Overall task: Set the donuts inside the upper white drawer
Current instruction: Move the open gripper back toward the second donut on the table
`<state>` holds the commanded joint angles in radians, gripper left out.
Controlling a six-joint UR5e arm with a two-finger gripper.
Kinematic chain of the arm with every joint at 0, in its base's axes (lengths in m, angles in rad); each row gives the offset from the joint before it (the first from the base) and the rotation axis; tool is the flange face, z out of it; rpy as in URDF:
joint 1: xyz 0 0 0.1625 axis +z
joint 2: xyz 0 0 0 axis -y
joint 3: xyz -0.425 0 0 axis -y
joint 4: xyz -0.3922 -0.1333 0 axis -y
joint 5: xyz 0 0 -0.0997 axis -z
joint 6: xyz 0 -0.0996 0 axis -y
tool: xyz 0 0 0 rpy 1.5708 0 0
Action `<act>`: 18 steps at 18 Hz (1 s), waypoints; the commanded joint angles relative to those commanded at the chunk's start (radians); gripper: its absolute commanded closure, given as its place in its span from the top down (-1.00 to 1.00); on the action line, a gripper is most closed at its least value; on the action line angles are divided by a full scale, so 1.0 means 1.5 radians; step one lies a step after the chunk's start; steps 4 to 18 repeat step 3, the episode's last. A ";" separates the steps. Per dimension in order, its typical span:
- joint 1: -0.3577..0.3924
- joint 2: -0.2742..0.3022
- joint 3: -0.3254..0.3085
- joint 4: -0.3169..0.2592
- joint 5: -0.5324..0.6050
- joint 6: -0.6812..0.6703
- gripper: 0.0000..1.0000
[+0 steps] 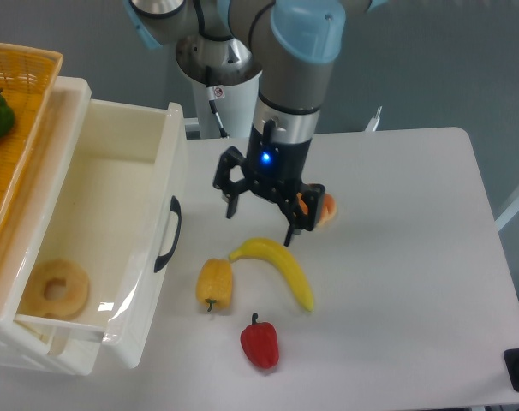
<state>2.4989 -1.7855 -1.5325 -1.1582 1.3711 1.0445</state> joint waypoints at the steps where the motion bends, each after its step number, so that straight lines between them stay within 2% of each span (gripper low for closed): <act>1: 0.000 -0.003 0.003 0.000 0.008 0.008 1.00; 18: 0.000 -0.009 0.003 0.005 0.012 0.023 1.00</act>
